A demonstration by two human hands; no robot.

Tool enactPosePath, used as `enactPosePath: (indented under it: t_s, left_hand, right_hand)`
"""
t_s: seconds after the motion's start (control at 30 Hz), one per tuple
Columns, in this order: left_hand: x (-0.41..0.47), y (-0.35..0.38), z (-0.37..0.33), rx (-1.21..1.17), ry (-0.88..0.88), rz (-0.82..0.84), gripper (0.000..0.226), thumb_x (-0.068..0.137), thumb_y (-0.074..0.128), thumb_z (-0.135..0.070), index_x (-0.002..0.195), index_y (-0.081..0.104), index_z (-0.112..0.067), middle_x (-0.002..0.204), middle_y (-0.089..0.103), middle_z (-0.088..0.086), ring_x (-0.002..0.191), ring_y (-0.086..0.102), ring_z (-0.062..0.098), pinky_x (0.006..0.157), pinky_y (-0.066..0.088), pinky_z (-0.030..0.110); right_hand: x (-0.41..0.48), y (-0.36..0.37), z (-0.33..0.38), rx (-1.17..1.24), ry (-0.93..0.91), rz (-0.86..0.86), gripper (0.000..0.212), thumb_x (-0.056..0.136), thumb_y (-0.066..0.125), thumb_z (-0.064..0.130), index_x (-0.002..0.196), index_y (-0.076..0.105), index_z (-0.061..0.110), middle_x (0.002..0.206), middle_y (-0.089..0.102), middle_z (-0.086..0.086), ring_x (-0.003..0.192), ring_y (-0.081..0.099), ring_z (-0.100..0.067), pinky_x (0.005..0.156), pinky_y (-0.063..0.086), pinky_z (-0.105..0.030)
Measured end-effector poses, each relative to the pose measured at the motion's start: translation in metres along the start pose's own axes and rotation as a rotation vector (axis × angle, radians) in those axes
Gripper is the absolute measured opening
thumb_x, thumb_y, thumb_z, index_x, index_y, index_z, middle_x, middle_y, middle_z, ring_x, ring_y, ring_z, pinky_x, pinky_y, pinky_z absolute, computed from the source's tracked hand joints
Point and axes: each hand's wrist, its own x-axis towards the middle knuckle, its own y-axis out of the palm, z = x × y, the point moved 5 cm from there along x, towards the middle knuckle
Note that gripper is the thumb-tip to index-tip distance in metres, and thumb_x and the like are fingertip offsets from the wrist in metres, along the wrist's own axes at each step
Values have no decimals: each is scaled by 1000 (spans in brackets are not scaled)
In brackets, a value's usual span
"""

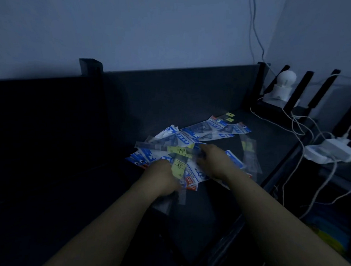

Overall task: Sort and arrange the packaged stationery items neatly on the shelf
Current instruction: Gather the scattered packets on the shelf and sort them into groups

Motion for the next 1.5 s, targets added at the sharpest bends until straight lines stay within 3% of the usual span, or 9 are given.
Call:
enactPosePath:
  t_s: [0.2,0.4,0.53,0.7,0.9,1.07,1.23,1.37,1.5]
  left_hand:
    - [8,-10,11,-118,-29,-46,21,76,65,-21,62,50,-17,64,54,-3,60,53,14,48,35,21]
    - [3,-6,-4,84,-15,-79,42,68,78,-50,81,49,-23,81,51,-8,82,53,15,67,41,25]
    - [8,-7,-4,46,-16,-107,30,74,77,-32,74,48,-23,88,58,-3,81,56,16,67,45,24]
    - [9,-15,0,123,-39,-138,32,73,77,-23,91,53,-14,98,60,2,97,62,23,74,51,28]
    - [11,-16,19,47,-111,37,36,70,76,-27,97,57,-12,97,63,3,86,63,18,69,53,27]
    - [11,-12,15,35,-87,42,33,67,75,-44,81,59,-19,91,66,1,84,63,18,70,51,26]
    - [3,-20,17,-164,-123,21,19,72,73,-18,76,55,-15,76,63,4,65,60,17,51,43,21]
    - [-2,-15,21,-427,-163,135,55,45,81,-20,92,66,2,76,71,15,69,69,28,71,60,48]
    - [-7,-7,15,-554,-176,104,30,75,79,-24,91,65,-3,77,68,8,62,63,18,49,51,22]
  right_hand:
    - [3,-9,-8,-72,30,94,23,86,61,37,97,59,18,108,55,-9,104,51,-31,82,40,-35]
    - [-14,-16,-17,32,107,156,18,86,59,31,97,59,17,98,61,-3,94,59,-25,86,47,-37]
    - [-27,-10,-15,135,116,214,51,77,65,57,109,59,19,106,61,1,98,58,-19,87,49,-37]
    - [-34,-8,-8,86,151,148,41,78,72,39,111,59,19,110,62,-1,104,57,-21,100,42,-46]
    - [-35,-4,-13,64,234,143,21,86,57,30,94,64,12,93,61,-6,85,56,-22,83,49,-36]
    - [-46,-4,-6,193,211,115,28,93,53,30,93,66,5,95,67,-12,89,63,-26,82,51,-38]
    - [-53,-2,0,238,177,75,30,85,66,29,108,66,11,106,62,-5,88,59,-19,75,47,-29]
    - [-58,-4,9,254,128,103,22,84,69,29,101,71,15,104,69,-3,89,63,-17,81,54,-34]
    - [-66,1,22,346,58,200,18,86,68,23,102,73,18,104,70,0,88,62,-12,81,50,-29]
